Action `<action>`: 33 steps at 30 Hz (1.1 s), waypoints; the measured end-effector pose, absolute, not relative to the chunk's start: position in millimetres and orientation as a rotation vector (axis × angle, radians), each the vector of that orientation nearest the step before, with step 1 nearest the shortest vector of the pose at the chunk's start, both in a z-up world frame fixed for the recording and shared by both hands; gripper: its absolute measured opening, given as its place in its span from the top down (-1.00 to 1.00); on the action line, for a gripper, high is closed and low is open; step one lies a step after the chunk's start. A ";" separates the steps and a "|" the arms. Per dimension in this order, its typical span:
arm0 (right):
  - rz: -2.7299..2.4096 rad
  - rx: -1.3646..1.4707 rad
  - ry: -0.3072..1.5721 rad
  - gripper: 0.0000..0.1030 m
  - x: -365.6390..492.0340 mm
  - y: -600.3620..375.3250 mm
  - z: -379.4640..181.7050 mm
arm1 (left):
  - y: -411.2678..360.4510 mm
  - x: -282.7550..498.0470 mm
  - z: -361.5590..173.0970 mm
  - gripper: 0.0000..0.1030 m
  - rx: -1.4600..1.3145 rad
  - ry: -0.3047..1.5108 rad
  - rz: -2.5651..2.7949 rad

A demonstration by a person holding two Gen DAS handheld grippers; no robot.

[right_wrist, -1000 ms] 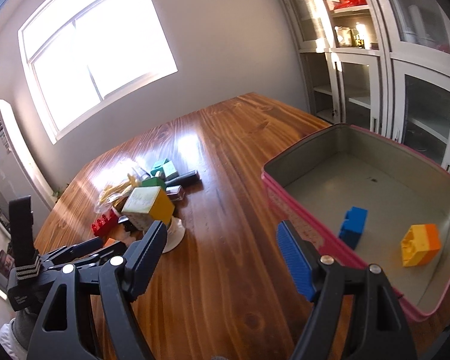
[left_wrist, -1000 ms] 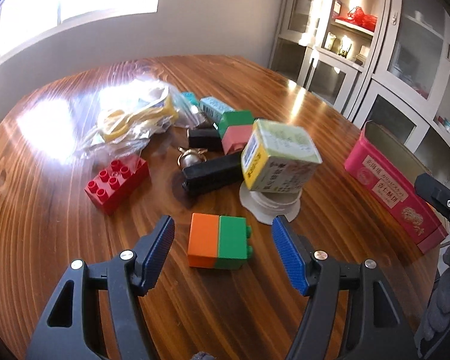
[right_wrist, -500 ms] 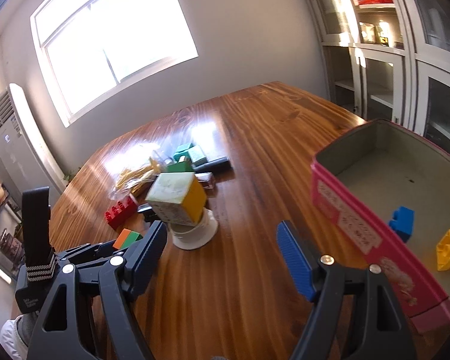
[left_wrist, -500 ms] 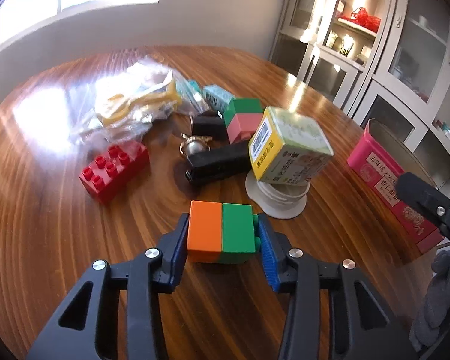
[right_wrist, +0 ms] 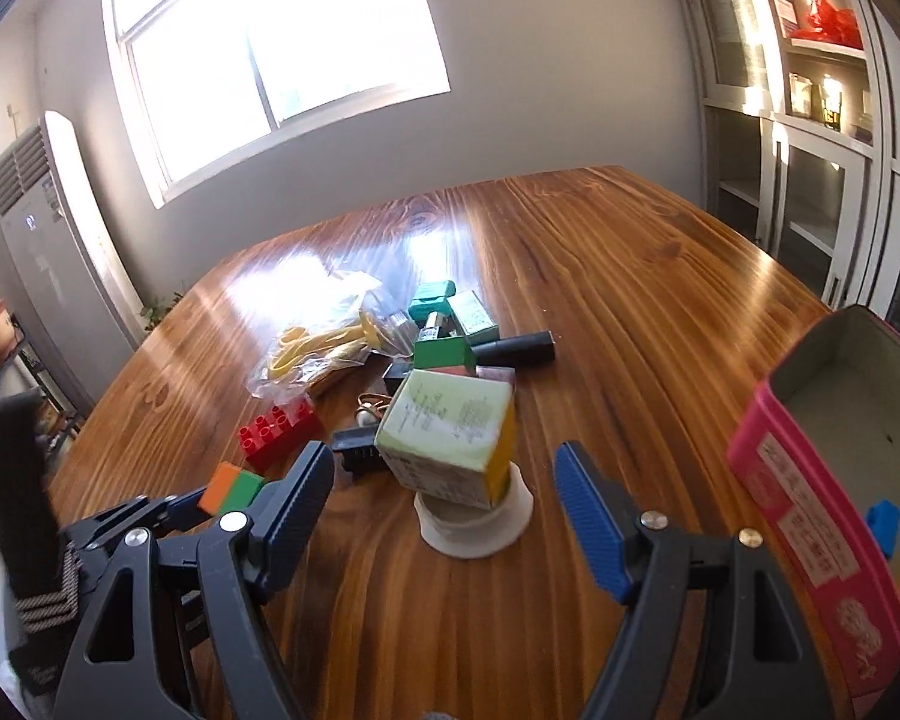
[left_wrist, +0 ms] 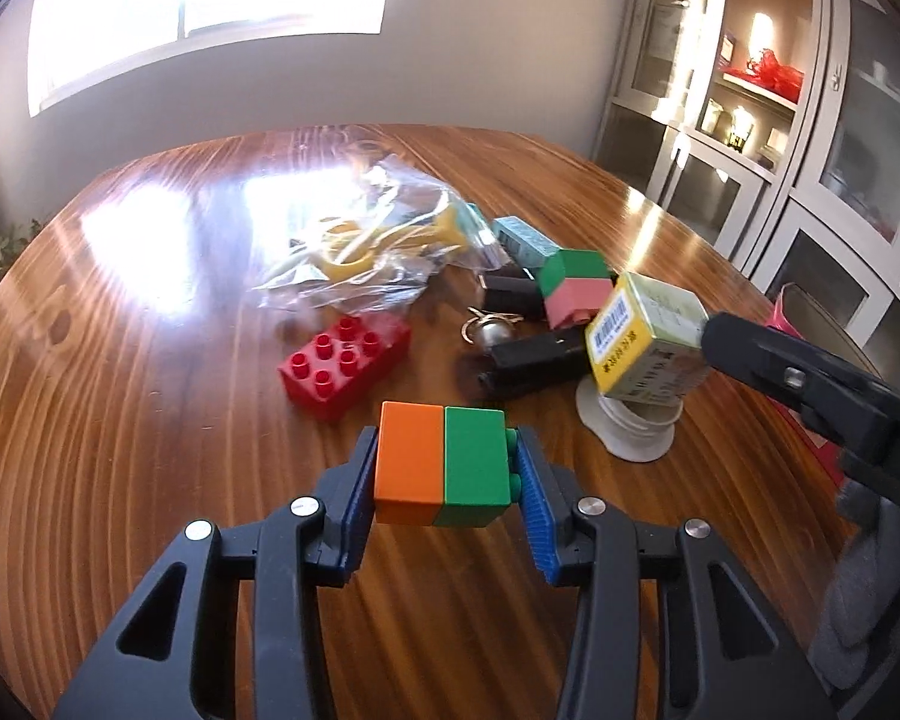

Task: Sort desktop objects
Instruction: 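Grasp the printed tea box with the right tool while the left tool holds the brick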

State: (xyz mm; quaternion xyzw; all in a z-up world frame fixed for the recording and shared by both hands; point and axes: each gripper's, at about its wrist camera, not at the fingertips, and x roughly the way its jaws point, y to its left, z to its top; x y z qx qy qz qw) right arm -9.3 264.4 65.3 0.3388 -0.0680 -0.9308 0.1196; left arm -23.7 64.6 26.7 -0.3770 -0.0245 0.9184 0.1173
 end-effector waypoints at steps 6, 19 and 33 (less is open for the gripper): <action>-2.758 1.071 -0.130 -0.54 -31.4 252.4 56.1 | 58.3 -23.7 31.0 0.11 -1.100 -0.092 2.704; -2.807 1.079 -0.037 -0.19 -37.4 239.4 45.1 | 64.3 -18.2 34.2 0.10 -1.097 -0.097 2.677; -2.879 1.003 -0.202 -0.19 -5.2 277.9 60.3 | 75.6 -17.0 29.1 0.11 -1.110 -0.063 2.665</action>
